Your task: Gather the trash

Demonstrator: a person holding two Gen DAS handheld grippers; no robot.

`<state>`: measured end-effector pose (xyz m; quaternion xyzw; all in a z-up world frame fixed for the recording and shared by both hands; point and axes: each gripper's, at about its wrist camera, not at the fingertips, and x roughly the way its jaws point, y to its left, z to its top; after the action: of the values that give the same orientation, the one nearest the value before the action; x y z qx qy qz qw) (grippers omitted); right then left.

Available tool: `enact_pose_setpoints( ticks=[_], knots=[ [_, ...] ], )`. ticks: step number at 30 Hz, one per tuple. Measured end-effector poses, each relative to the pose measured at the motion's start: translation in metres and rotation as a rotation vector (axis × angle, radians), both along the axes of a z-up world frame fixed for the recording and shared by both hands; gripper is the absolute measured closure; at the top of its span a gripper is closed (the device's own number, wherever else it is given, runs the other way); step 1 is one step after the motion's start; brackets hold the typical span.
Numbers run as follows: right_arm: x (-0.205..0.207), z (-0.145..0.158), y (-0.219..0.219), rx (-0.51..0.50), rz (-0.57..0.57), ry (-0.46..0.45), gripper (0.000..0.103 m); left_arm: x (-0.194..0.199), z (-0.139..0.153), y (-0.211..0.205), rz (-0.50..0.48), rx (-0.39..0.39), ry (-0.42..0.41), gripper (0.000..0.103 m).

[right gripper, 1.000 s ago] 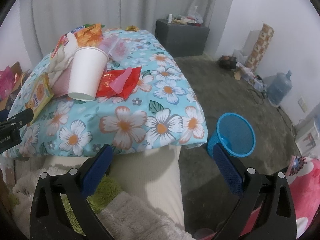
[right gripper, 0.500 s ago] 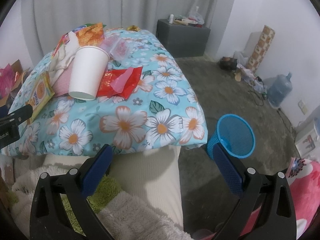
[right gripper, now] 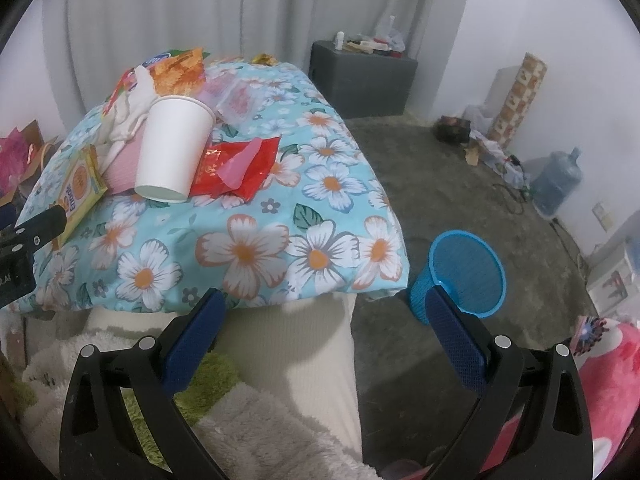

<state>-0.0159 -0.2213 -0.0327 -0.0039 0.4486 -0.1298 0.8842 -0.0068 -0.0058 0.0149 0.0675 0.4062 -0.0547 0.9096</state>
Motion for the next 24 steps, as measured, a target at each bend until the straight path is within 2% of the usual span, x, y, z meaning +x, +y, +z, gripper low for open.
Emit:
enact_pose_setpoints(
  ticks=[24],
  knots=[
    [0.0012,0.0013,0.0009,-0.001,0.003,-0.006,0.008,-0.0004,-0.0024,-0.0015,0.000,0.006,0.020,0.004]
  ],
)
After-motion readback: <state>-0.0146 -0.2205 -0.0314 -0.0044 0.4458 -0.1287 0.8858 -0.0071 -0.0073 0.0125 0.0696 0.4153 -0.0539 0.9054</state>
